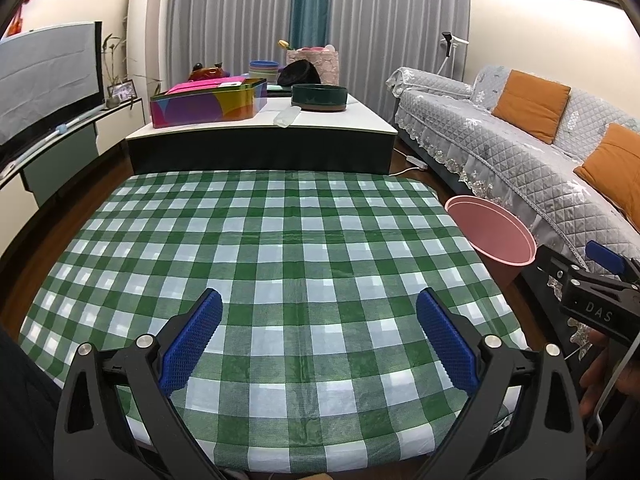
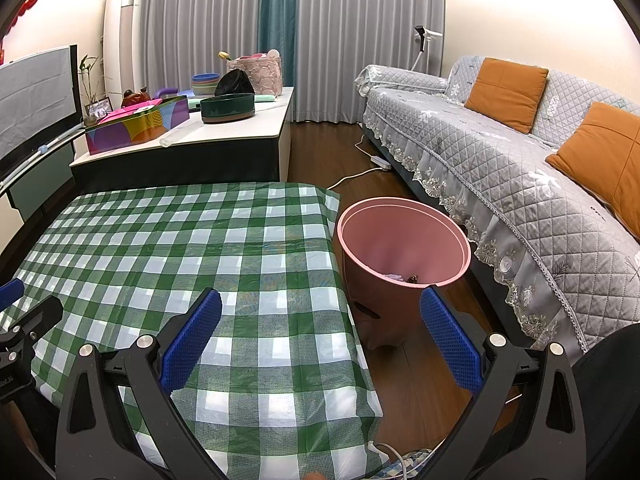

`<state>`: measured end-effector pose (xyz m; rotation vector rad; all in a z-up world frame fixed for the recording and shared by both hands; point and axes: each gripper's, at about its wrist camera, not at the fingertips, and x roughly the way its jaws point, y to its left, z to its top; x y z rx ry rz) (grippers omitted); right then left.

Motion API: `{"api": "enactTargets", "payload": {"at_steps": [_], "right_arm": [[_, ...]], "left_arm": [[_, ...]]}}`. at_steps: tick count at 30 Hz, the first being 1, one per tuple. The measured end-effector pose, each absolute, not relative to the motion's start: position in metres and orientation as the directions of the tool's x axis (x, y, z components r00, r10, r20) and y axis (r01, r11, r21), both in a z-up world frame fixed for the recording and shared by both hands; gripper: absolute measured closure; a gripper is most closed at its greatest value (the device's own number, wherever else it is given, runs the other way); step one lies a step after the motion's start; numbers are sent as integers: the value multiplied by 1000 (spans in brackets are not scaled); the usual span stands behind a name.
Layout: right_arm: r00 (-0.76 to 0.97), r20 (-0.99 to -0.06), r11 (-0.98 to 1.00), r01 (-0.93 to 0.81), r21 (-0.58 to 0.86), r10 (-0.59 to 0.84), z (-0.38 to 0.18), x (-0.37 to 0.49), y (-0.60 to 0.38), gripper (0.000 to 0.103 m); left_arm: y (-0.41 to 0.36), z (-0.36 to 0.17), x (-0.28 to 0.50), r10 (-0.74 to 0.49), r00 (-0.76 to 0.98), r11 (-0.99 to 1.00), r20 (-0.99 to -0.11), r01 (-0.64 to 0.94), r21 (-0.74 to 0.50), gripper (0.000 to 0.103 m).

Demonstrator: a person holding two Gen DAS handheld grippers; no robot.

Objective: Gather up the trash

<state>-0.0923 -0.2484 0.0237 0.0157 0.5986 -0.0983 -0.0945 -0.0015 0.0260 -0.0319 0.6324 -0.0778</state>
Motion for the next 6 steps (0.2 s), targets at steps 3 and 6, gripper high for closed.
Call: {"api": "enactTargets", "payload": {"at_steps": [3, 6], "right_arm": [[821, -564, 995, 98, -13, -88, 24, -92, -248, 5], [822, -563, 995, 97, -14, -88, 24, -92, -248, 5]], "left_arm": [[0, 26, -93, -80, 803, 997, -591, 62, -51, 8], [2, 26, -93, -79, 801, 997, -593, 60, -52, 8]]}}
